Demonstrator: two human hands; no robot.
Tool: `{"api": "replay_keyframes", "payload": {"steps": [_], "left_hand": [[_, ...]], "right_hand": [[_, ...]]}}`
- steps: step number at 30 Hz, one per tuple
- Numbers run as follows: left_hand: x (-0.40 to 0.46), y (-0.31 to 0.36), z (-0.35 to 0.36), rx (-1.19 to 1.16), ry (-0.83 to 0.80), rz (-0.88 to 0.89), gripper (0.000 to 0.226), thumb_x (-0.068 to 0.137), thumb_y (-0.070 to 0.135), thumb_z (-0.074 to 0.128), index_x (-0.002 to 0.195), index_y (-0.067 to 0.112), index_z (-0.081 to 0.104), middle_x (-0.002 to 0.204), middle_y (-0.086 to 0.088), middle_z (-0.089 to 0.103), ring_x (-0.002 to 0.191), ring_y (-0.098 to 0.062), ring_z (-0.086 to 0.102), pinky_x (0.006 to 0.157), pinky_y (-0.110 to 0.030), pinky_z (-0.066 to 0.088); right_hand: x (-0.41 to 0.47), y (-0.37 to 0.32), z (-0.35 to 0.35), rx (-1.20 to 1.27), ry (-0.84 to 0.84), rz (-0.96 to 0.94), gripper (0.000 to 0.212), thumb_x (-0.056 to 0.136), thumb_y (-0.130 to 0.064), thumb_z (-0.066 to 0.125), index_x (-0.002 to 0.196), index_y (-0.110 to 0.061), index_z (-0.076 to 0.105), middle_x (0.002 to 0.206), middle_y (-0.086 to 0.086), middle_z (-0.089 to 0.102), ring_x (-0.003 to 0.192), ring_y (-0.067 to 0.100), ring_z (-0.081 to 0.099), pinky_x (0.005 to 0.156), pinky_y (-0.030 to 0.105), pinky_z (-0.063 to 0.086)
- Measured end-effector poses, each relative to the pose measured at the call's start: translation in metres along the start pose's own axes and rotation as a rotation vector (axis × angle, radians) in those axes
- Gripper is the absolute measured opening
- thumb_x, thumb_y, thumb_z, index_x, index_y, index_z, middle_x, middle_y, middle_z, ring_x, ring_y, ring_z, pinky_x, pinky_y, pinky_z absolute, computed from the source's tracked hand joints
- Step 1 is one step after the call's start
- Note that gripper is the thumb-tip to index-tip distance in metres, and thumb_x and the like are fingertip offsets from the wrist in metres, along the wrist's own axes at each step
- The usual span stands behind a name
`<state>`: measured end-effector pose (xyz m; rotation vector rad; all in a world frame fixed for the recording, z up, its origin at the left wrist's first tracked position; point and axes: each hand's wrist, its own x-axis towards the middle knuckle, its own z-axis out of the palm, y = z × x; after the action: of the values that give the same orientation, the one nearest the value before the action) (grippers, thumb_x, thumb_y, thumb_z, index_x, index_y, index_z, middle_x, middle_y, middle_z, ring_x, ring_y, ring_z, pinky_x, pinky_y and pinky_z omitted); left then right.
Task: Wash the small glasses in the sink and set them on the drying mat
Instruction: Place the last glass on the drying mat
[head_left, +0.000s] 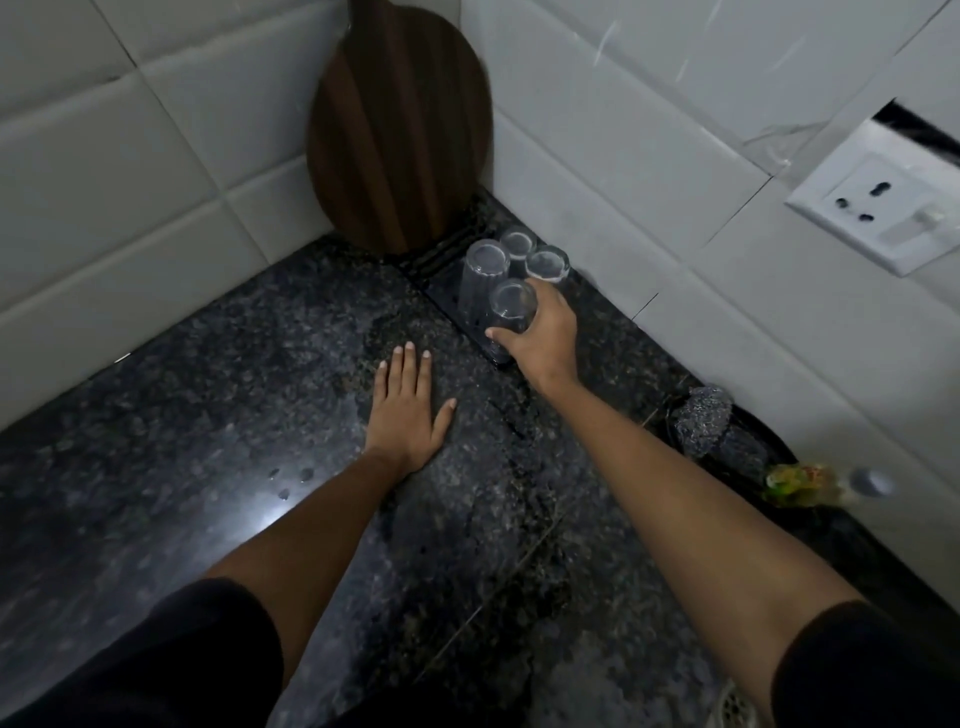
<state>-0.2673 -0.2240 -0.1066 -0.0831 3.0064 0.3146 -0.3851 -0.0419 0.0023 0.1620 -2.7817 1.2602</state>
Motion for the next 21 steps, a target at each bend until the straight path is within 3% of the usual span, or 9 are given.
{"api": "replay_keyframes", "payload": {"steps": [7, 21], "left_hand": [[-0.0009, -0.001, -0.0003, -0.003, 0.008, 0.0, 0.085, 0.107, 0.064, 0.017, 0.167, 0.005, 0.007, 0.175, -0.021, 0.002, 0.163, -0.035, -0.001, 0.131, -0.052, 0.004], [-0.0012, -0.002, -0.0024, -0.024, 0.011, 0.002, 0.085, 0.107, 0.064, 0.018, 0.167, 0.005, 0.009, 0.175, -0.021, 0.004, 0.163, -0.034, -0.001, 0.131, -0.051, 0.003]], "right_hand": [[-0.0074, -0.0004, 0.0029, -0.02, 0.044, -0.015, 0.083, 0.069, -0.024, 0.098, 0.14, -0.014, 0.056, 0.133, 0.006, 0.051, 0.12, 0.017, 0.055, 0.104, 0.024, 0.045], [-0.0075, 0.0037, 0.0062, 0.004, 0.085, 0.018, 0.081, 0.074, -0.032, 0.095, 0.138, -0.012, 0.05, 0.132, 0.003, 0.05, 0.112, 0.015, 0.054, 0.098, 0.034, 0.052]]}}
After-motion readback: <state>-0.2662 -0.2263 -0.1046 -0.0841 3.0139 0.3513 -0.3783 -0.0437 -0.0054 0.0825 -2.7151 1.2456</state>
